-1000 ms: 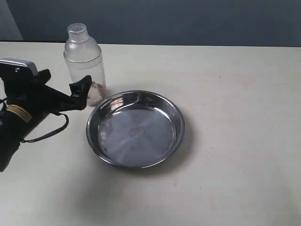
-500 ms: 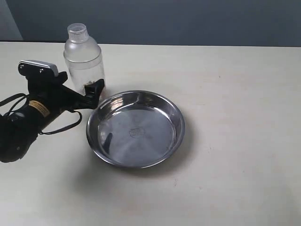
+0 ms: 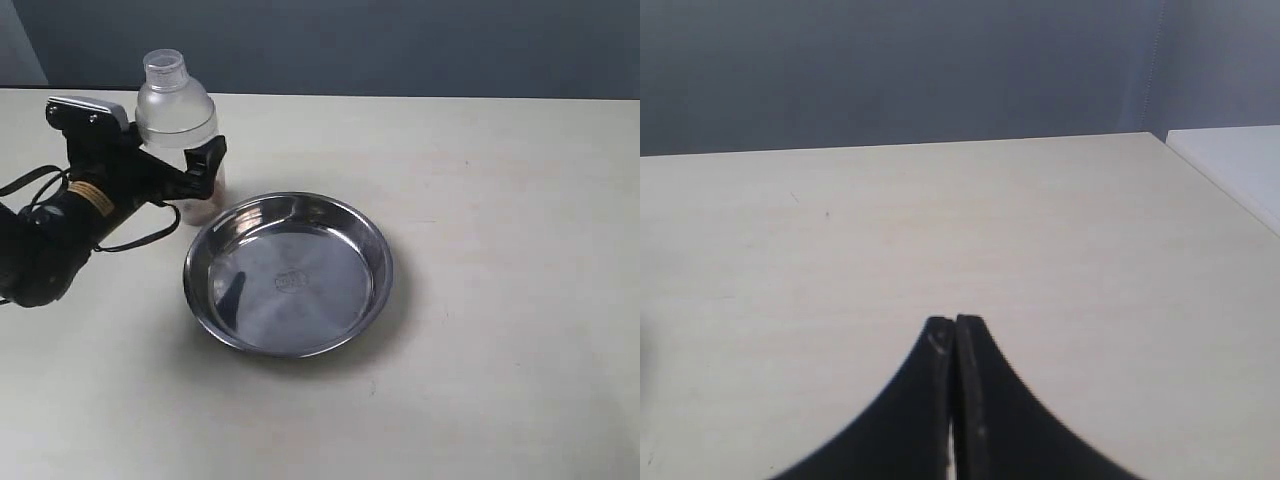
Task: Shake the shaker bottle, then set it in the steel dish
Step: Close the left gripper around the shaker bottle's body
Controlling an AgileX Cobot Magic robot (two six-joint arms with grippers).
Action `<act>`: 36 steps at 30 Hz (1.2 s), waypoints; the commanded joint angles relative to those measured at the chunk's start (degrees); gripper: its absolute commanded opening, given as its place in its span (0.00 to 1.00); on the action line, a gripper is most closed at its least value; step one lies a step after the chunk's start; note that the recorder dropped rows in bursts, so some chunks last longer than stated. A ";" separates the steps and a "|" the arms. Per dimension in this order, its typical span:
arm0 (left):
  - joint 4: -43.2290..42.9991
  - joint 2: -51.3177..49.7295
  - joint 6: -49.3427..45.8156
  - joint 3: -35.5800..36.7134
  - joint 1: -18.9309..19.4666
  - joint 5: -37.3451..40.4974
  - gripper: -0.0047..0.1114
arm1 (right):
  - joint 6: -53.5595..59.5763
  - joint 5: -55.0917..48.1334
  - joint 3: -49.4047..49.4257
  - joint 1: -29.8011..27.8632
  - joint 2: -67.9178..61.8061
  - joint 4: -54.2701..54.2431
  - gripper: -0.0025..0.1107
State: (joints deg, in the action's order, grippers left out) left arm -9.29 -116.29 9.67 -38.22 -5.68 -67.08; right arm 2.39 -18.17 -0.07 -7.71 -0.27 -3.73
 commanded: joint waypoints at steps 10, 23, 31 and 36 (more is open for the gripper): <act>3.24 -8.54 2.74 -5.05 0.46 -0.63 0.95 | 0.11 0.73 0.07 -0.20 0.27 -0.04 0.01; -2.92 -13.16 4.54 -10.07 2.33 -2.00 0.68 | 0.11 0.73 0.07 -0.20 0.27 -0.04 0.01; -12.92 -13.06 5.98 -9.81 3.27 -2.88 0.05 | 0.11 0.73 0.07 -0.20 0.27 -0.04 0.01; -12.22 -12.28 6.21 -9.46 3.27 -2.88 0.04 | 0.11 0.73 0.07 -0.20 0.27 -0.04 0.01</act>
State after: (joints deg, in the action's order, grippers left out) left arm -21.79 -129.20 15.40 -48.05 -2.55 -68.61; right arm 2.39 -18.17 -0.07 -7.71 -0.27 -3.73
